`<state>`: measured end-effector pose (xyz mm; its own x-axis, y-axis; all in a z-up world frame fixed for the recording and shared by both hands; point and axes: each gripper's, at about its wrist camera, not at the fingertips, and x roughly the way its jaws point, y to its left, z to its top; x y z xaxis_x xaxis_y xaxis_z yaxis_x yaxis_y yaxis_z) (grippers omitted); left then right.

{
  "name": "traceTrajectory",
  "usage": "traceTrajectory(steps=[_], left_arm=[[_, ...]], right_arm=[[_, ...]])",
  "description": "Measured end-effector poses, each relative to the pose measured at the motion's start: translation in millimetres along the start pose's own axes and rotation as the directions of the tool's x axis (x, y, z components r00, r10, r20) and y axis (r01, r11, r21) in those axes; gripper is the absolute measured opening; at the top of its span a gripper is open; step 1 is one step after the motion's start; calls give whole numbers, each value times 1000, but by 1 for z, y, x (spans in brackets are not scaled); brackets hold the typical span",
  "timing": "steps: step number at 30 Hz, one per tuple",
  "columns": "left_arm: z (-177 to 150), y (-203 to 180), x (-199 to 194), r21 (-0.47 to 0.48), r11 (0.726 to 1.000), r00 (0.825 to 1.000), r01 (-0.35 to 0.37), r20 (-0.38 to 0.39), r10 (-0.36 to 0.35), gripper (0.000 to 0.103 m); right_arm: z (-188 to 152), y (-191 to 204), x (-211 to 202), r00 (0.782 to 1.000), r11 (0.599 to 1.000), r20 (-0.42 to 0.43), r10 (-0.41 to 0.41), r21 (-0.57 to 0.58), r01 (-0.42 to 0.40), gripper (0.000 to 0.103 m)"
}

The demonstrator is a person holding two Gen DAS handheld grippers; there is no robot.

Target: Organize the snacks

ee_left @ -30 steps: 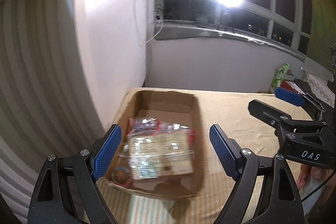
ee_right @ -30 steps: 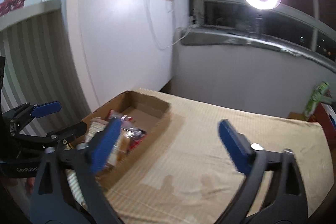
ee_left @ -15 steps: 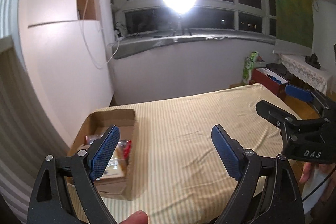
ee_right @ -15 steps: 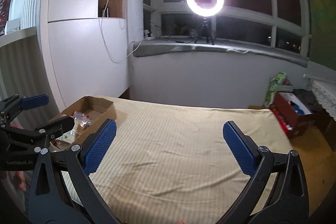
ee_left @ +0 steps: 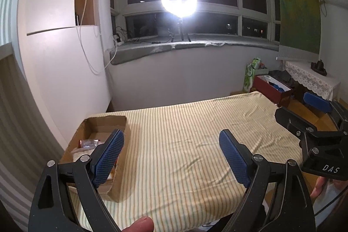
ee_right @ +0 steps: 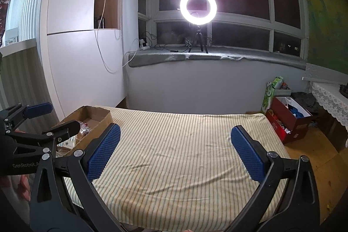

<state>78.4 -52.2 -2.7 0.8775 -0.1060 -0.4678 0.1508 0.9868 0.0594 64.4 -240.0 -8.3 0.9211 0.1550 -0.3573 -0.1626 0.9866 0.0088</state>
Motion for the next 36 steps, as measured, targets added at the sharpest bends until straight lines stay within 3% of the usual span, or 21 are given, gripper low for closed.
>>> traceTrajectory(steps=[11, 13, 36], left_arm=[[-2, -2, -8, -20, 1000, 1000, -20, 20, 20, 90], [-1, -1, -7, -31, 999, 1000, -25, 16, 25, 103], [-1, 6, -4, -63, 998, 1000, -27, -3, 27, 103]], right_arm=[[3, 0, -1, 1000, 1000, 0, -2, 8, 2, 103], [4, 2, 0, 1000, 1000, -2, 0, 11, 0, 103], [8, 16, 4, 1000, 1000, -5, -4, 1, 4, 103]])
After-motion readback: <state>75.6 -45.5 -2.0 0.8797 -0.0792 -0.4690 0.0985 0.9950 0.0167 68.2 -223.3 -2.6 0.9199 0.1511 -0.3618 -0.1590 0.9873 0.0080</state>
